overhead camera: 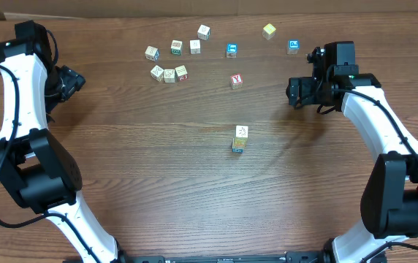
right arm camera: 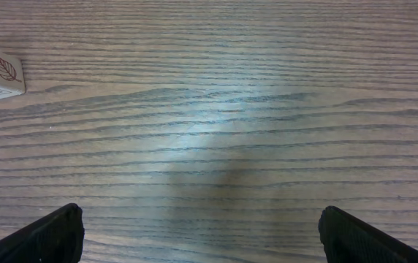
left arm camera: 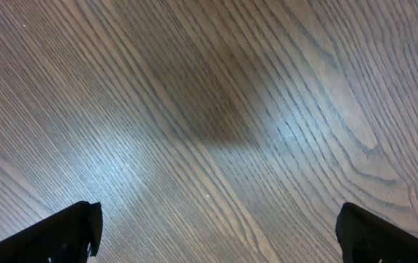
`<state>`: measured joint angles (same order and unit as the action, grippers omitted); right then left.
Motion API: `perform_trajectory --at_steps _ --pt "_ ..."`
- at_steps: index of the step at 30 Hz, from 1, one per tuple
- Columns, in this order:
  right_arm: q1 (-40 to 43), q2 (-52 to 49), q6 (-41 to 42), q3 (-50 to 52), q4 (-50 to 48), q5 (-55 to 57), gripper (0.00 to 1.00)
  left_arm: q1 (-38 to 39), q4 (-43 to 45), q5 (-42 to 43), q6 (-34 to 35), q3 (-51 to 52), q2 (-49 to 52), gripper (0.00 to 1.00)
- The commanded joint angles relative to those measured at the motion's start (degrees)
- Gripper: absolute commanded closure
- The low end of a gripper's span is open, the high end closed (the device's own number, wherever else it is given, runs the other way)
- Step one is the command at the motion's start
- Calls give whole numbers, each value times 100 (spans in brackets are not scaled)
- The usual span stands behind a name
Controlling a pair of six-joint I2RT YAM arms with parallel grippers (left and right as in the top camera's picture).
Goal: Form a tower
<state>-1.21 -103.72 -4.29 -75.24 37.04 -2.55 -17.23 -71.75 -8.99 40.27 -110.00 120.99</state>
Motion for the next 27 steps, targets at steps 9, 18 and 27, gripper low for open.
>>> perform_trajectory --at_steps 9,18,27 --pt "-11 -2 -20 -57 -31 35 0 354 2 -17 -46 -76 -286 0" --pt "-11 -2 -20 -57 -31 35 0 688 -4 -55 -70 -76 -1460 0" --pt "-11 -2 -20 -57 -31 35 0 785 1298 278 -688 671 -1650 1"
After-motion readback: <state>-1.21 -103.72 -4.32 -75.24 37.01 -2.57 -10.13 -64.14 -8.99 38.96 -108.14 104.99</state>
